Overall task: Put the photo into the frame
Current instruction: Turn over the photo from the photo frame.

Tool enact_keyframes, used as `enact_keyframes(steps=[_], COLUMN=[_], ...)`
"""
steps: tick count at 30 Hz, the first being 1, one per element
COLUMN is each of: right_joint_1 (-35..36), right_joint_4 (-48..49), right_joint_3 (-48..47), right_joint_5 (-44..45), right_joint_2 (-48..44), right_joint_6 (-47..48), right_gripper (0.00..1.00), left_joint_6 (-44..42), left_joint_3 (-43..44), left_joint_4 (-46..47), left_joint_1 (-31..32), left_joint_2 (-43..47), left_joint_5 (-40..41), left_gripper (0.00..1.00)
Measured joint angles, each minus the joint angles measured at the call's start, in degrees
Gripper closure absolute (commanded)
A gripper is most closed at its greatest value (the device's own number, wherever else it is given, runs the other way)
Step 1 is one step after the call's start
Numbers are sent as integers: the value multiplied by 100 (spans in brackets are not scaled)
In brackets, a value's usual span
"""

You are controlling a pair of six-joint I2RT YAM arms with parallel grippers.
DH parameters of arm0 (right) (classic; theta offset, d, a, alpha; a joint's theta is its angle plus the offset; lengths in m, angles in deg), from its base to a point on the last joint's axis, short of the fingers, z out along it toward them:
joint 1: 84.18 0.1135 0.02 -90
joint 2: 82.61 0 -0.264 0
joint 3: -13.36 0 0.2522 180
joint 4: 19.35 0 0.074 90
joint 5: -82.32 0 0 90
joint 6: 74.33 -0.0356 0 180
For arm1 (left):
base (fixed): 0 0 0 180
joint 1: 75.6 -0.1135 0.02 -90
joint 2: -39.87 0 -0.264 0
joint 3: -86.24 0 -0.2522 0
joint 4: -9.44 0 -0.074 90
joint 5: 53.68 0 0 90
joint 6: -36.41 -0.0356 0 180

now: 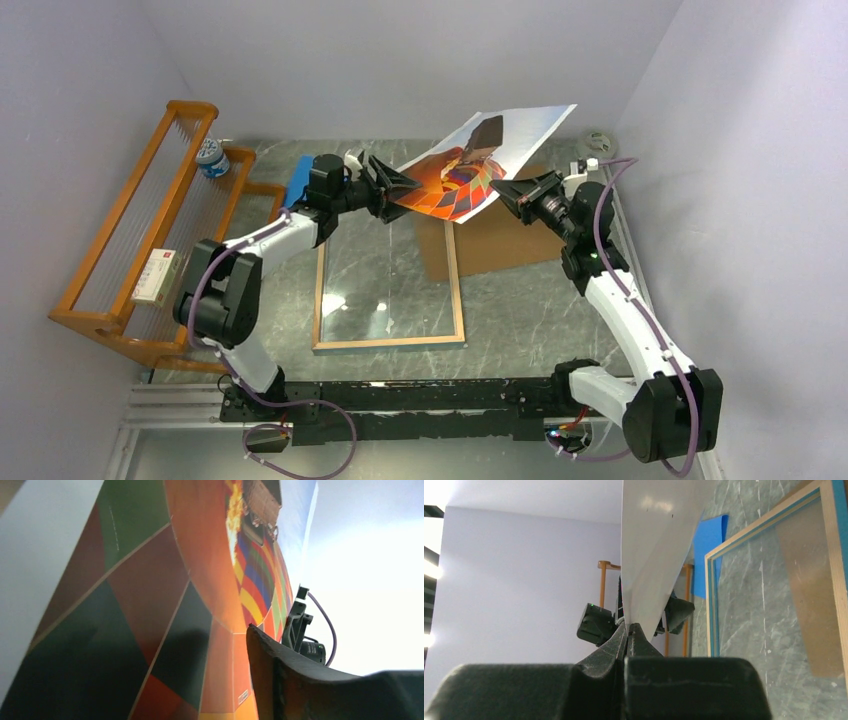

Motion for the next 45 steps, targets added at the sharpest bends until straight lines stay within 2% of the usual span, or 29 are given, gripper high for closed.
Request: enact_keyframes(steps=[6, 13, 15, 23, 25, 26, 28, 32, 35, 38, 45], right_joint_1=[140, 153, 153, 175, 175, 175, 175, 177, 179, 181, 186], right_joint_4=[105, 133, 186, 431, 516, 557, 662, 713, 452, 35, -1021], right_joint_3=[273, 632, 678, 776, 789, 793, 802, 804, 824, 826, 809], right_joint_5=[61, 201, 236, 216, 149, 125, 20, -85, -35, 142, 612], right_joint_2=[-59, -291, -361, -448, -450, -450, -450, -461, -625, -918, -1635], right_joint_6=[-4, 33, 68, 221, 256, 262, 289, 468, 807, 1180, 2461], right_gripper=[100, 100, 100, 100, 100, 97, 83, 38, 20, 12, 10], left_joint_6=[192, 544, 616, 503, 448, 433, 367, 105, -229, -555, -1010], left_joint_3=[-210, -529, -599, -616, -586, -564, -481, -9, 505, 1003, 2070], left_joint_4=[-210, -127, -190, -879, -1008, -1056, -1169, -1493, -1867, -2341, -3744], left_joint_1=[-48, -85, -85, -85, -85, -85, -85, -90, -116, -175, -485], left_joint_2=[629, 1200, 1204, 1252, 1259, 1259, 1259, 1233, 1226, 1226, 1193], left_joint_5=[481, 765, 835, 1106, 1139, 1141, 1132, 1132, 1161, 1200, 1257], left_gripper=[46, 45, 49, 79, 96, 97, 97, 97, 97, 97, 97])
